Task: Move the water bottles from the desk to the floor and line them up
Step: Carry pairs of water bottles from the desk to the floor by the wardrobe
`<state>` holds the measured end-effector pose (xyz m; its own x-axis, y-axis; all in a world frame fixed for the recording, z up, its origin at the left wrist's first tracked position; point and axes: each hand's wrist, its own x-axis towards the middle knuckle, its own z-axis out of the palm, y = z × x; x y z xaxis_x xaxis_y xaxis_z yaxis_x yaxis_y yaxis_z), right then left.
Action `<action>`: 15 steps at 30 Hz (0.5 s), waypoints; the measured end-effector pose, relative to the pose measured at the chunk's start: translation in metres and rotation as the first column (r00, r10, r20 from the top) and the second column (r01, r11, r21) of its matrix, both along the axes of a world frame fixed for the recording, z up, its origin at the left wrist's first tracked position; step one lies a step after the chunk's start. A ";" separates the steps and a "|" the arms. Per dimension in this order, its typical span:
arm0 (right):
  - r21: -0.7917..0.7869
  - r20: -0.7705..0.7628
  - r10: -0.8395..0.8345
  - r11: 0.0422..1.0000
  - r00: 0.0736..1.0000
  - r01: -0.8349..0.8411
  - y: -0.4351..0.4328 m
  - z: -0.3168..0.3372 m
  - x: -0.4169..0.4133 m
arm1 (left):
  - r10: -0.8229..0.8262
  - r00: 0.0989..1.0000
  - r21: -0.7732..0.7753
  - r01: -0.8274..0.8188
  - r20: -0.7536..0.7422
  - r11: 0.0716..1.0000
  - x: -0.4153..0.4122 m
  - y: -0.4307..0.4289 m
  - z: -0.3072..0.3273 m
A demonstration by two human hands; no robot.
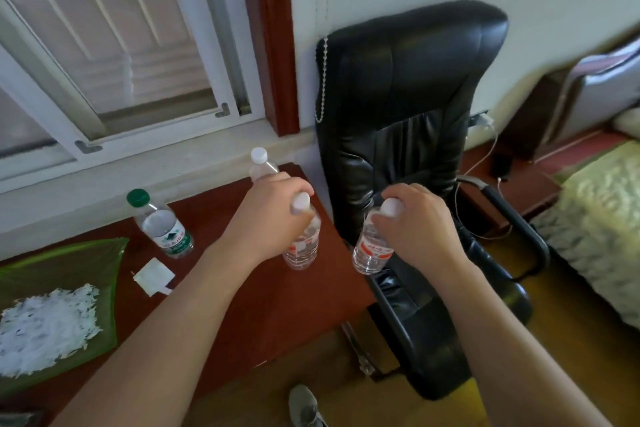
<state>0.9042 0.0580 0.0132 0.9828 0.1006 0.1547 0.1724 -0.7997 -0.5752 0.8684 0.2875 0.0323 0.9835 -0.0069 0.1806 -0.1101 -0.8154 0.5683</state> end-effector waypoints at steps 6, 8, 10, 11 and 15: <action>0.029 0.007 -0.120 0.992 0.993 0.119 -0.080 0.013 -0.060 | -0.138 0.989 0.044 0.136 0.048 0.990 -0.022 -0.078 0.014; 0.034 0.005 -0.173 0.984 0.985 0.172 -0.110 0.017 -0.084 | -0.181 0.981 0.057 0.177 0.071 0.982 -0.031 -0.108 0.017; 0.038 -0.008 -0.227 0.973 0.974 0.227 -0.140 0.021 -0.110 | -0.237 0.969 0.068 0.232 0.072 0.970 -0.041 -0.140 0.020; 0.037 -0.013 -0.254 0.966 0.967 0.254 -0.155 0.023 -0.124 | -0.264 0.962 0.065 0.260 0.067 0.963 -0.046 -0.157 0.021; 0.018 -0.018 -0.361 0.932 0.932 0.361 -0.217 0.028 -0.176 | -0.385 0.920 0.036 0.383 0.072 0.923 -0.066 -0.225 0.022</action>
